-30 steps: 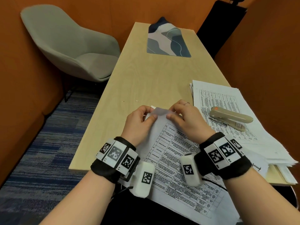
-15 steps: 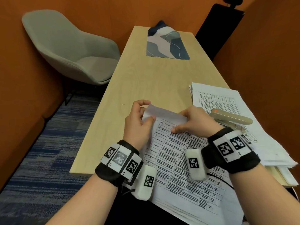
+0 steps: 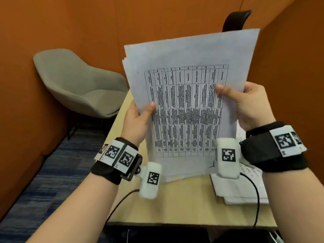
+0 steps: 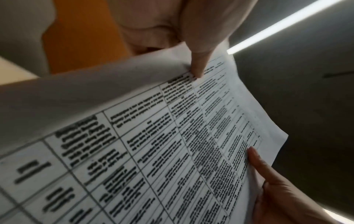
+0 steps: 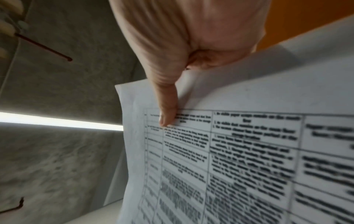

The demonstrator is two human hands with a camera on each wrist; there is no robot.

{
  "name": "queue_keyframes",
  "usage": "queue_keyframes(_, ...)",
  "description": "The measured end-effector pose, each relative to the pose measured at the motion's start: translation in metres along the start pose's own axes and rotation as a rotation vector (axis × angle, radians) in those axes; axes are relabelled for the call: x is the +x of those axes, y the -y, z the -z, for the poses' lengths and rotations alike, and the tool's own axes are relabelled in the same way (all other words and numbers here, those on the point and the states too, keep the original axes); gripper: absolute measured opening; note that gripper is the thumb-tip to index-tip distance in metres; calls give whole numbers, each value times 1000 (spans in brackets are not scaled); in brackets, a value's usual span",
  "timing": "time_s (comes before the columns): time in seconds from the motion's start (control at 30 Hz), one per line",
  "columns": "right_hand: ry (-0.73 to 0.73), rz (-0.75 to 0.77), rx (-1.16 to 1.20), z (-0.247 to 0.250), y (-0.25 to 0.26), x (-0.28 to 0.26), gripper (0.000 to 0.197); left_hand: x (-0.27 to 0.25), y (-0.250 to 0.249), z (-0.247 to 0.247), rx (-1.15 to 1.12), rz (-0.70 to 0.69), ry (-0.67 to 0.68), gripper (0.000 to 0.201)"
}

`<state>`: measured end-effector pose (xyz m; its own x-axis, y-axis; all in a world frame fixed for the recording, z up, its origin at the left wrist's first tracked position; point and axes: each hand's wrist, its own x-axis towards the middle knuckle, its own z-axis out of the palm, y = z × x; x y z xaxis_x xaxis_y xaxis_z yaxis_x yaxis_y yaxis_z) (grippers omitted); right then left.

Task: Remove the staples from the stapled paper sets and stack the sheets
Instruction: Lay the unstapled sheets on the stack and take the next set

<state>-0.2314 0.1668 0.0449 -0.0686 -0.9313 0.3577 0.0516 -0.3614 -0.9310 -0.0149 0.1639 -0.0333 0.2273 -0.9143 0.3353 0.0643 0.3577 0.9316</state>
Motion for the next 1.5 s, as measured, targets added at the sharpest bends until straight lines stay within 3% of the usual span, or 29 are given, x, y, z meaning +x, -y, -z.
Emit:
queue_keyframes(0.23,-50,95,141,-14,-4,-4,10,19,-29,0,80,-285,12,23)
queue_keyframes(0.5,71,36,15,-14,-33,-5,18,19,-15,6,9,-164,-43,21)
queue_keyframes(0.7,163,16,54,-13,-27,1,19,27,-22,5,28,-201,-34,19)
queue_keyframes(0.8,244,36,110,-12,-23,2,31,28,-22,8,0,-203,-39,25)
queue_keyframes(0.9,355,116,213,-15,-18,2,55,28,-21,9,-30,-187,-55,28)
queue_keyframes(1.0,437,223,268,-17,-11,4,61,28,-23,9,-58,-179,-70,22)
queue_keyframes(1.3,367,336,110,-18,-2,12,46,29,-26,8,-65,-126,-62,24)
queue_keyframes(1.5,297,405,79,-16,9,16,36,28,-37,10,-109,-177,-43,17)
